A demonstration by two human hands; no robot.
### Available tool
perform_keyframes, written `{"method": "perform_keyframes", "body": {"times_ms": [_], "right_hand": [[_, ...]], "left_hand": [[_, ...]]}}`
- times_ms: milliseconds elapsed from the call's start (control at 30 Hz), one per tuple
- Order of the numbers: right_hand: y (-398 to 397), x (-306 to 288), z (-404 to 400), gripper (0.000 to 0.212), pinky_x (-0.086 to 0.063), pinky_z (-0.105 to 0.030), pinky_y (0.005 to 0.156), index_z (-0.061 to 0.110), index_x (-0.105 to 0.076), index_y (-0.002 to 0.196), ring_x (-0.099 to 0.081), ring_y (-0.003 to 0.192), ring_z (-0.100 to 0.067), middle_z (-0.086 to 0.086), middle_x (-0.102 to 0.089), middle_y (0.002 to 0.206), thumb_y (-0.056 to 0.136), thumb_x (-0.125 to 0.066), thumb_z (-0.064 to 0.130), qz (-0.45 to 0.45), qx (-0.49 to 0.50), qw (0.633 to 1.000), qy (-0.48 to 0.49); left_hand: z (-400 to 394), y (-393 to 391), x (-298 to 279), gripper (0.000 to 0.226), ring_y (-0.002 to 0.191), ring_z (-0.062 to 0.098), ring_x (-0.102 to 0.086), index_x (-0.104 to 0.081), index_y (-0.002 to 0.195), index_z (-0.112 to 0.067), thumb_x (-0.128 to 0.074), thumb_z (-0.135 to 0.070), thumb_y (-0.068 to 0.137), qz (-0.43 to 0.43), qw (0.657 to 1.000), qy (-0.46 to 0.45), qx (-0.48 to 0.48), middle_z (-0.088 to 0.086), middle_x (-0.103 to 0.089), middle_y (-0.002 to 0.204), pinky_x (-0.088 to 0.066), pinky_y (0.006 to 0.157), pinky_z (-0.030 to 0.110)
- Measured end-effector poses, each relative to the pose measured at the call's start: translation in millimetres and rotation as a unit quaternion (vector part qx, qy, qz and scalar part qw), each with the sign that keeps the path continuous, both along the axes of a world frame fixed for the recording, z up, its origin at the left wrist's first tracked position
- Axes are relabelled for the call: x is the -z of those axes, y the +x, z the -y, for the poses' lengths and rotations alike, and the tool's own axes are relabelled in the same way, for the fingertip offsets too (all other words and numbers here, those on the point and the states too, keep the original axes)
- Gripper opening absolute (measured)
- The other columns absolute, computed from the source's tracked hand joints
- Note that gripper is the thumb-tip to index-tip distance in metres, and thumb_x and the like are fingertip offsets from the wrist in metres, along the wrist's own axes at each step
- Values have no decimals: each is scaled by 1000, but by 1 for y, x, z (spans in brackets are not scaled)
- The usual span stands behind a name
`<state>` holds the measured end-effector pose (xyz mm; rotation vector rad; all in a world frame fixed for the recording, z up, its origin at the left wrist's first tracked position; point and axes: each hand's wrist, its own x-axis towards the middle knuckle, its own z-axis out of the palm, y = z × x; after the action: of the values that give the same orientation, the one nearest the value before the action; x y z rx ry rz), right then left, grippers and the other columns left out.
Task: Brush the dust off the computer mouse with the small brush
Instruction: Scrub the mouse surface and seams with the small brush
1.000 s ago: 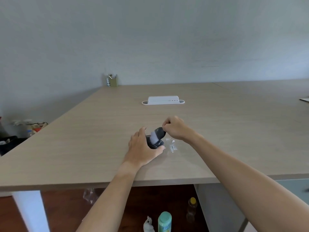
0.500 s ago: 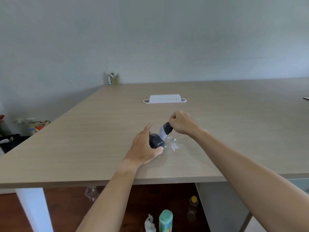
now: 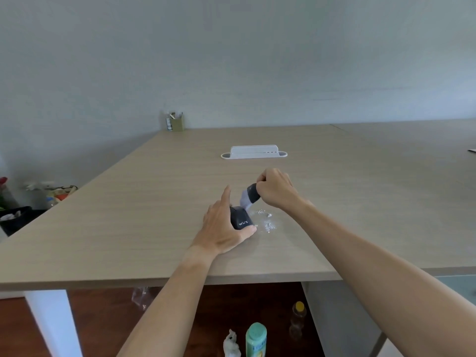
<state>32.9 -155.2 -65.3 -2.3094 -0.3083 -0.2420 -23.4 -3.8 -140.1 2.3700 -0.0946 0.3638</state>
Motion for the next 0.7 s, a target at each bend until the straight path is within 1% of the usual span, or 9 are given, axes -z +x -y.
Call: {"method": "perform_keyframes", "body": {"times_ms": [67, 133, 233, 333, 467, 533, 567, 633, 700], "right_hand": [[1, 3, -3, 14, -24, -31, 52, 8, -47, 62, -27, 62, -22, -8, -34, 61, 69, -37, 0, -36, -39, 998, 21], [3, 7, -2, 13, -26, -32, 55, 8, -46, 63, -29, 61, -22, -8, -35, 61, 71, -37, 2, -65, -64, 996, 19], [5, 6, 4, 22, -22, -28, 49, 10, -32, 53, -27, 62, -22, -5, -29, 56, 71, -36, -2, -25, -38, 998, -36], [7, 1, 9, 23, -19, -28, 46, 12, -32, 53, -25, 60, -21, -5, -29, 56, 70, -36, -3, 4, -9, 999, -34], [4, 2, 4, 21, -26, -27, 47, 15, -32, 52, -32, 54, -22, -4, -31, 53, 68, -40, 3, -91, -86, 989, 74], [3, 8, 4, 17, -29, -30, 48, 14, -34, 52, -33, 53, -21, -5, -33, 55, 65, -39, 3, -124, -116, 983, 64], [2, 11, 4, 18, -28, -32, 50, 14, -33, 51, -31, 54, -21, -4, -31, 53, 64, -38, 3, -119, -114, 985, 47], [3, 12, 6, 22, -25, -34, 54, 15, -31, 50, -26, 57, -22, -4, -28, 52, 65, -37, 0, -66, -84, 994, 0], [3, 5, 6, 20, -24, -31, 53, 12, -39, 53, -26, 60, -21, -7, -32, 57, 67, -38, -2, -7, -44, 999, -30]], "left_hand": [[1, 0, -1, 120, 130, 26, -38, -6, 154, -28, -75, -62, 62, 2, 1000, 12, -7, 0, -48, 134, -29, 107, 39], [3, 0, -2, 119, 131, 28, -38, -6, 154, -27, -75, -63, 63, 4, 999, 22, -22, 1, -48, 136, -27, 107, 39], [2, 1, 0, 118, 126, 27, -43, -9, 154, -27, -70, -64, 60, 2, 999, 22, -23, -3, -54, 124, -30, 106, 40], [1, 3, 0, 116, 123, 26, -45, -11, 153, -27, -70, -62, 61, 0, 1000, 20, -17, -4, -54, 121, -32, 105, 40], [2, 3, -1, 111, 128, 29, -41, -12, 152, -26, -76, -55, 66, 10, 1000, 18, -16, -1, -50, 132, -32, 103, 38], [3, 2, -1, 113, 131, 28, -39, -11, 154, -25, -77, -54, 67, 5, 1000, 12, -17, 0, -48, 136, -30, 106, 39], [4, 1, -1, 114, 131, 28, -40, -10, 154, -24, -78, -53, 67, 4, 1000, 11, -17, -1, -49, 133, -30, 107, 39], [4, 0, -1, 115, 128, 28, -43, -10, 154, -23, -78, -53, 66, 7, 1000, 10, -18, -5, -52, 123, -30, 107, 40], [2, 2, -1, 116, 126, 28, -44, -11, 154, -24, -77, -56, 64, 5, 1000, 9, -16, -4, -53, 123, -31, 106, 40]]}}
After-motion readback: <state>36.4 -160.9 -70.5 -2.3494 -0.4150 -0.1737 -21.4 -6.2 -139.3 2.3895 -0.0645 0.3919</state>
